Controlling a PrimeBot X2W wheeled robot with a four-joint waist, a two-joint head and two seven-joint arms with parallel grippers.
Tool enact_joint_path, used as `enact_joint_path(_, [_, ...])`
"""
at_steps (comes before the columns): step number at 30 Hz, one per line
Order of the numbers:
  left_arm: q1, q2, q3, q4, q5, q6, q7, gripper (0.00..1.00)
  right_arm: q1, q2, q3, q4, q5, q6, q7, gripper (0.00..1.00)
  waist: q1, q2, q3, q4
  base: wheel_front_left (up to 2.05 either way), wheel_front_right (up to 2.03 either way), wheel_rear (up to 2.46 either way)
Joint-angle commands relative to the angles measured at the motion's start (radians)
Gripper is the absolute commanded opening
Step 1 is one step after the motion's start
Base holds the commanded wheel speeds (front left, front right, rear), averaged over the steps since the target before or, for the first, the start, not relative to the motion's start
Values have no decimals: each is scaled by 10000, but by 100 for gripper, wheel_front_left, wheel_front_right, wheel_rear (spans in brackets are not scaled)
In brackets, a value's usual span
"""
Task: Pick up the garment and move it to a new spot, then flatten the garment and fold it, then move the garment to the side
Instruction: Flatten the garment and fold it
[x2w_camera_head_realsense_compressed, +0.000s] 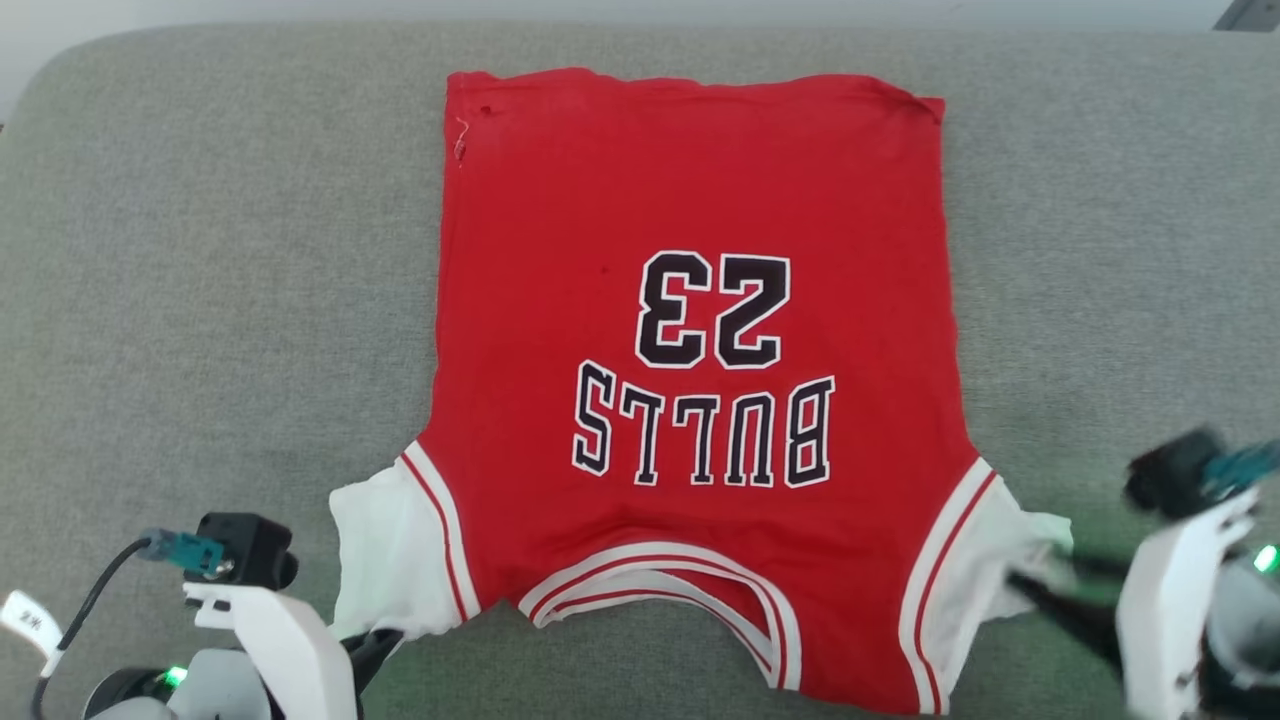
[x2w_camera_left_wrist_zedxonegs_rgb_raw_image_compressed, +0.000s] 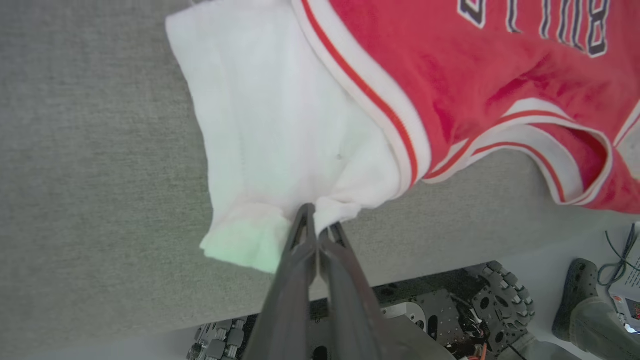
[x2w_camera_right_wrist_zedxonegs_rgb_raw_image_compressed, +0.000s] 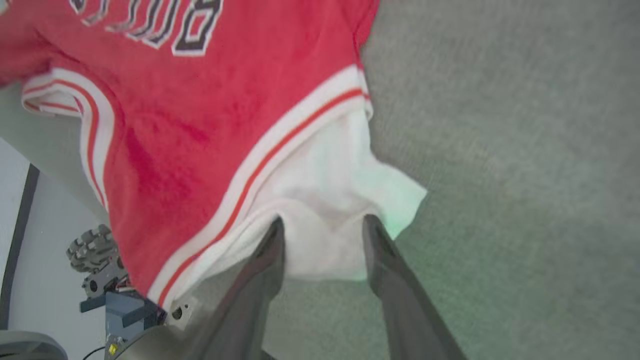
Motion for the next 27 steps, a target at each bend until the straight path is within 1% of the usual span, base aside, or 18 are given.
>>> enact_joint_path(1, [-192, -79, 1, 30, 86, -73, -31, 0, -299, 47, -381, -297, -233, -3, -84, 100, 0, 0, 123, 106, 0, 0, 0])
enact_joint_path(6, [-567, -280, -20, 26, 397, -189, -44, 0, -1342, 653, -1642, -917, -1049, -3, -326, 100, 0, 0, 512, 342, 0, 0, 0])
enact_joint_path(8, [-763, -398, -32, 22, 569, -304, -56, 0, -2057, 945, -2015, -773, -1649, -3, -558, 100, 0, 0, 701, 443, 0, 0, 0])
enact_joint_path(10, [-928, -538, -44, 74, 668, -378, -60, 0, -2872, 1291, -2198, -373, -2132, -3, -856, 100, 0, 0, 873, 551, 0, 0, 0])
enact_joint_path(12, [-1112, -676, -67, 121, 702, -451, -33, 0, -3780, 1533, -2208, 252, -2587, -3, -1147, 100, 0, 0, 1050, 666, 0, 0, 0])
enact_joint_path(13, [-1112, -676, -67, 121, 702, -451, -33, 0, -3780, 1533, -2208, 252, -2587, -3, -1147, 100, 0, 0, 1050, 666, 0, 0, 0])
enact_joint_path(16, [-1390, -923, -135, 213, 866, -592, 16, 0, -5059, 1819, -2019, 1524, -2978, -3, -1455, 100, 0, 0, 1283, 872, 0, 0, 0])
enact_joint_path(19, [-1703, -1192, -252, 366, 1050, -800, 112, 0, -6252, 1849, -1793, 3048, -3339, -3, -1584, 100, 0, 0, 1498, 1160, 0, 0, 0])
enact_joint_path(27, [-2392, -1844, -464, 852, 1302, -1287, 273, 0, -8854, 2038, -1438, 7008, -3902, -2, -1337, 100, 0, 0, 2007, 1877, 0, 0, 0])
